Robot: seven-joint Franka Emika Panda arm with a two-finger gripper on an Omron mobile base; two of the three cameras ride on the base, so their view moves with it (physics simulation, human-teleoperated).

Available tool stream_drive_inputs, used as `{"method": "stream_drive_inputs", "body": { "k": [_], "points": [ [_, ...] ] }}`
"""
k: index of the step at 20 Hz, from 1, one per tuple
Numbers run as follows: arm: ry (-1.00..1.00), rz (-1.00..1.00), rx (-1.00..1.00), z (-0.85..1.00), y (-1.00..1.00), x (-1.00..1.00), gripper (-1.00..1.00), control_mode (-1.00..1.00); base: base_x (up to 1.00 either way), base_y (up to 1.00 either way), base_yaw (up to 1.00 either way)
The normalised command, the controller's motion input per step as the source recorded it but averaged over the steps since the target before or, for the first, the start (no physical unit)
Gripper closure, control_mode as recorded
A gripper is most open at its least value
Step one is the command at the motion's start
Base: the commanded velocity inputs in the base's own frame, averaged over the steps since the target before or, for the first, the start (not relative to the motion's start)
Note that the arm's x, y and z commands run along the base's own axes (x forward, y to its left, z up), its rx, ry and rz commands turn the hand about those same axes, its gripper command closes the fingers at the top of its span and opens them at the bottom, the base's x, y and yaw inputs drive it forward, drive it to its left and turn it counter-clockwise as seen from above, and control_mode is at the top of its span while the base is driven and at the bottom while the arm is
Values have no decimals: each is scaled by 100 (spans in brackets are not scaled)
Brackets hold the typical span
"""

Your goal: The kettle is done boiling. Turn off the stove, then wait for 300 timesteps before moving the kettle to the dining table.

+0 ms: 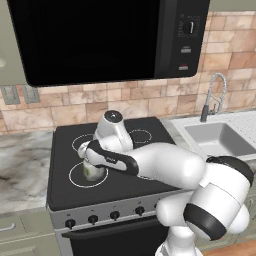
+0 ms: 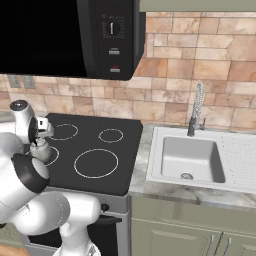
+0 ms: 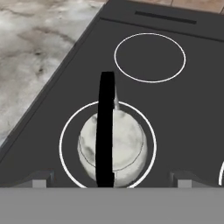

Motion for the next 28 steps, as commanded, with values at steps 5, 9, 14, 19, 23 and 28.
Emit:
{"method": "stream_drive_inputs", "body": {
  "k": [5,9,14,19,23,28],
  "points": [
    [0,0,0,-5,7,13,-100,-100,0,0,0],
    [0,0,0,-4,7,11,-100,-100,0,0,0],
    [0,0,0,-6,6,10,-100,-100,0,0,0],
    [0,0,0,-5,3,7,-100,-100,0,0,0],
    [0,0,0,-8,7,4,100,-100,0,0,0],
    [0,0,0,-9,12,5,100,-100,0,0,0]
  ]
}}
